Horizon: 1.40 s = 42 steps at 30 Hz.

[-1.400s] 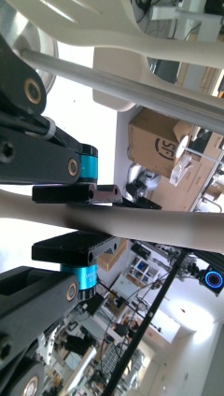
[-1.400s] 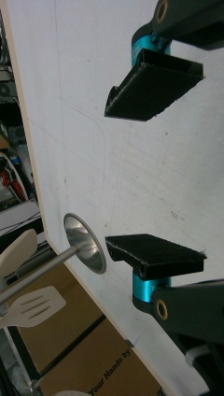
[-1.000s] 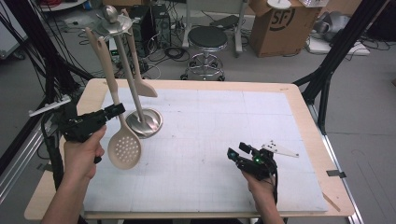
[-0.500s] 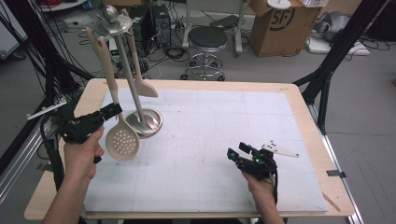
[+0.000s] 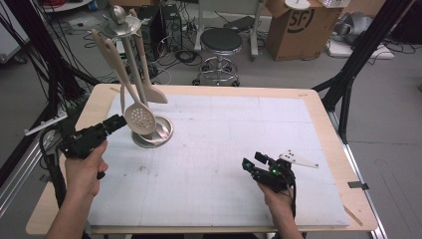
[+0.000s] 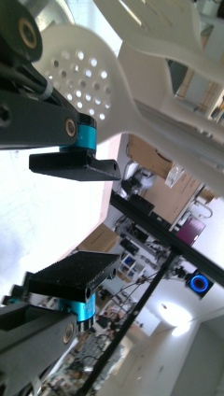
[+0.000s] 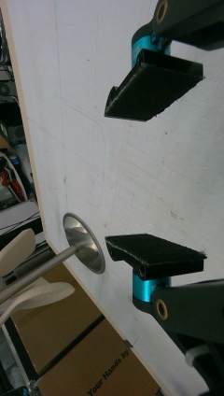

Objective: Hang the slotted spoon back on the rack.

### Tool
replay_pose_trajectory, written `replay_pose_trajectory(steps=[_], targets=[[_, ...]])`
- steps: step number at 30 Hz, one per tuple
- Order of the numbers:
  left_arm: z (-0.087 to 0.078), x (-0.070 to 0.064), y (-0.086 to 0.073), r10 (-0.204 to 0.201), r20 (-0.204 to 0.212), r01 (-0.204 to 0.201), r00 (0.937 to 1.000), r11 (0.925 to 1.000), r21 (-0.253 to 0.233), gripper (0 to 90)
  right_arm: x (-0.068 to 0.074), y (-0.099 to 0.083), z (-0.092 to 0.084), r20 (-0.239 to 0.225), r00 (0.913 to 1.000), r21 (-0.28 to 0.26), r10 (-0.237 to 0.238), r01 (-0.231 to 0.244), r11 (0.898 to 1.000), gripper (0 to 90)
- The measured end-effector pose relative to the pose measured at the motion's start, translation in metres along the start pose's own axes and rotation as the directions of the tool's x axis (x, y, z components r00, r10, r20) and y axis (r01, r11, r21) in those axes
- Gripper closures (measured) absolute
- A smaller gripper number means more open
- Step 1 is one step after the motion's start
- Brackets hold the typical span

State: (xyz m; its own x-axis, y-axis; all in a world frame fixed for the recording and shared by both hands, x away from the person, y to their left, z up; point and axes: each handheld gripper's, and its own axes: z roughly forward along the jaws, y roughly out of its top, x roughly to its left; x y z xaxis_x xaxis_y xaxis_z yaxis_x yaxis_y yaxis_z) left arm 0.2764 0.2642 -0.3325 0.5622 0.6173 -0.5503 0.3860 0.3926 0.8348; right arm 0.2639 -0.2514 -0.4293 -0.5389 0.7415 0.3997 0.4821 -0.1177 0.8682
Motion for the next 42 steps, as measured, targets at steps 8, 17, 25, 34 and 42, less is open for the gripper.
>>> replay_pose_trajectory(steps=[8,17,25,34,42], targets=[[-0.011,0.01,-0.025,0.014,0.047,-0.013,0.9988,0.9997,-0.02,47.2,0.002,0.0,0.0,-0.003,1.0,0.001,-0.007,0.007,1.0,31.6],[-0.022,0.011,-0.045,0.044,0.023,-0.044,0.9988,0.9987,-0.026,34.9,0.002,0.0,0.001,-0.005,0.9999,-0.001,-0.01,0.01,1.0,31.6],[-0.023,0.006,-0.068,0.096,0.053,-0.096,0.994,0.9954,-0.006,34.0,0.002,0.0,0.001,-0.007,0.9999,-0.001,-0.01,0.01,1.0,31.6],[-0.023,0.008,-0.087,0.128,0.055,-0.128,0.9902,0.9917,0.0,33.5,0.003,-0.001,0.001,-0.003,0.9999,0.0,-0.016,0.016,1.0,31.6],[-0.026,0.008,-0.098,0.173,0.0,-0.173,0.985,0.9849,0.01,33.6,0.003,0.0,-0.001,-0.011,0.9999,-0.006,-0.011,0.011,1.0,31.5]])
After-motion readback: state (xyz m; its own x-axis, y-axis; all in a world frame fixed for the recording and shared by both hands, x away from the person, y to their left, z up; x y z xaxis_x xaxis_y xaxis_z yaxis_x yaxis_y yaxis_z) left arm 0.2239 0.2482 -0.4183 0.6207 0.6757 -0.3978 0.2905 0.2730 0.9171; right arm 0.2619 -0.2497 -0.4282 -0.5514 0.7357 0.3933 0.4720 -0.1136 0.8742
